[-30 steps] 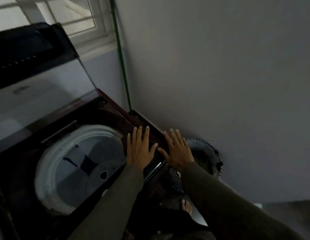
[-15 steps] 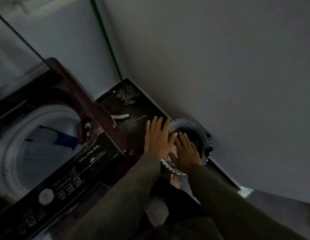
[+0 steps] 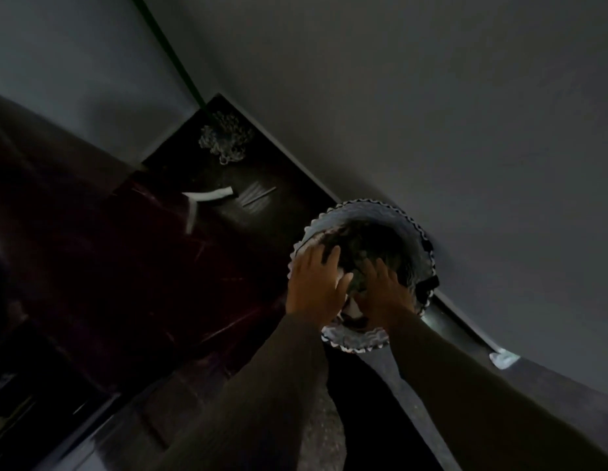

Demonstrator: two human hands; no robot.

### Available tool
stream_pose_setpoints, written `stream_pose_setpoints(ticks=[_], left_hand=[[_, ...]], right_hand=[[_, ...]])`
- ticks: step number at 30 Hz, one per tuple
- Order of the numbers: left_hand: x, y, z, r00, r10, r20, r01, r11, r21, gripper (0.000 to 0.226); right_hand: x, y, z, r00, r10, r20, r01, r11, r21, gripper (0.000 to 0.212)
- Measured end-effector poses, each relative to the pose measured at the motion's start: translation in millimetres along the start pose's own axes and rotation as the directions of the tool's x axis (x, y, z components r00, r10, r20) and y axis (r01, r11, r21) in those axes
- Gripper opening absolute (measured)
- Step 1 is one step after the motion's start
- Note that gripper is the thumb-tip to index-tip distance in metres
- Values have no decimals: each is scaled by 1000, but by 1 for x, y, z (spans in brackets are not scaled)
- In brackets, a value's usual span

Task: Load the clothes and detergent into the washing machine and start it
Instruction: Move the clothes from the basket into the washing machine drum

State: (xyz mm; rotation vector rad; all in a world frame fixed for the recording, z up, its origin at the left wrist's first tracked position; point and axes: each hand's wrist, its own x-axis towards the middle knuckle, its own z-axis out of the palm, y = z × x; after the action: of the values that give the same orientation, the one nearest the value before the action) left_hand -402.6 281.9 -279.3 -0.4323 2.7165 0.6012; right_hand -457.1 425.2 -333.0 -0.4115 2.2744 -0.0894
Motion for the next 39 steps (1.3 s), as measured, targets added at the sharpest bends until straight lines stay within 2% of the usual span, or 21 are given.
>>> stream_pose_setpoints(ticks=[4,7,10,13,16,18,21,24,29,30,32,35,37,38,39], left_hand=[[19,-15,40,997,36,64,-41,996,79,72],[21,-27,63,998,45,54,-47,998,33,66],[13,-36,71,996,82,-19,-82,997,12,61],[7,-48,73,991,93,-94,-95,995,-15,58],[5,-53,65,992,99,-77,-99,995,2,59],[5,-52,58,995,90,-43,-89,996,16,62],[-2,-46,40,995,88,-48,-89,996,-26,64],[-13,-36,17,997,74,10,-74,996,-51,71],[-33,-18,-30,994,109,-17,-110,987,-115,78],[-37,-14,-41,993,114,4,-113,985,-133,83],[-47,-4,-69,990,58,125,-31,977,-209,104],[-56,-2,-103,985,-2,173,75,908,-413,130],[-60,-3,-126,984,-70,162,153,798,-583,130],[-62,-3,-133,981,-110,160,193,646,-739,112],[-67,2,-148,966,-212,150,232,446,-864,73]], right_hand=[[51,4,36,998,62,32,-63,997,36,83],[83,7,52,994,98,39,-100,994,53,82],[101,14,61,992,116,49,-117,993,11,78],[108,22,66,995,102,-8,-102,995,3,69],[106,31,60,998,41,-56,-37,996,76,51],[102,34,50,990,49,-130,-20,976,215,38],[79,33,27,940,117,-319,34,902,430,30],[45,25,1,888,132,-441,145,829,540,28],[-29,-14,-47,825,52,-563,365,711,601,26],[-47,-26,-58,809,41,-586,397,697,597,28],[-83,-48,-81,766,8,-642,471,673,571,31],[-137,-80,-114,742,-26,-670,546,604,580,32],[-174,-100,-134,737,-55,-673,602,507,617,34],[-192,-109,-144,737,-76,-671,628,442,640,35],[-208,-118,-152,735,-100,-671,650,385,655,34]])
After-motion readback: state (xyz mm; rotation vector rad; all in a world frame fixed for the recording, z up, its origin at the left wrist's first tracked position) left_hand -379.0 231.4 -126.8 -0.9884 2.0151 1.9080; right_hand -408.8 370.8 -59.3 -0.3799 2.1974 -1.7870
